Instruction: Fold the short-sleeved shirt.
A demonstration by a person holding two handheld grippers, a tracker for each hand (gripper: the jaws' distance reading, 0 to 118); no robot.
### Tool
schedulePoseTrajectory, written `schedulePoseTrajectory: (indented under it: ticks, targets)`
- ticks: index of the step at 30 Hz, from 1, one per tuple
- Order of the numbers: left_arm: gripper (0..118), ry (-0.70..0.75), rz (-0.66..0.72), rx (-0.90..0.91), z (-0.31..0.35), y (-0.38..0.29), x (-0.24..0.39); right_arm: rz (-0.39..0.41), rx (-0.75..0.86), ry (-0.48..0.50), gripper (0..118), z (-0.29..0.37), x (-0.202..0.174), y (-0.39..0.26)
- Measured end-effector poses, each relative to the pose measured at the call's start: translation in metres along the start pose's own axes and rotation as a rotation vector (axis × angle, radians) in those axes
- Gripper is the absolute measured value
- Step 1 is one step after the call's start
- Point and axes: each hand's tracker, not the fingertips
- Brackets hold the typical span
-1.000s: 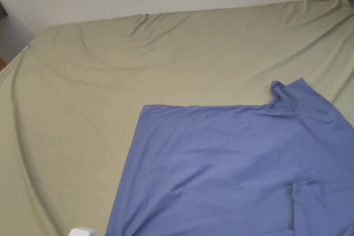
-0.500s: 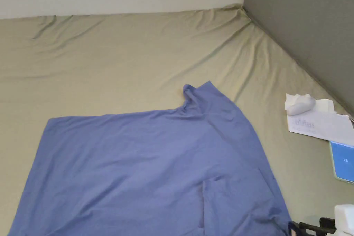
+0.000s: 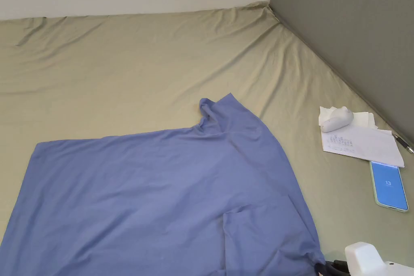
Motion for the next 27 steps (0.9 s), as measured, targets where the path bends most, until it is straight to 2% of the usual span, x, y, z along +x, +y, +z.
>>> schedulePoseTrajectory:
  ticks: [8, 13, 16, 19, 21, 24, 27]
  targets:
    - [4, 0.024, 0.023, 0.031, 0.019, 0.022, 0.002, -0.074, 0.145, -0.034, 9, 0.043, -0.006, 0.028]
    - [4, 0.053, 0.039, 0.034, -0.02, 0.098, -0.003, -0.076, 0.163, -0.059, 9, 0.024, 0.002, 0.105]
    - [4, 0.09, -0.022, 0.001, -0.064, 0.146, -0.004, -0.053, 0.157, -0.098, 9, -0.007, 0.011, 0.16]
    - [4, 0.125, -0.092, -0.047, -0.12, 0.19, -0.002, -0.079, 0.069, -0.099, 9, -0.053, 0.027, 0.215]
    - [4, 0.131, -0.085, -0.06, -0.148, 0.213, 0.002, -0.099, -0.012, -0.135, 9, -0.086, 0.033, 0.242]
    - [4, 0.12, -0.067, -0.089, -0.19, 0.24, 0.005, -0.079, -0.089, -0.178, 9, -0.127, 0.036, 0.264]
    - [4, 0.141, -0.109, -0.147, -0.219, 0.244, 0.016, -0.098, -0.169, -0.202, 9, -0.16, 0.039, 0.269]
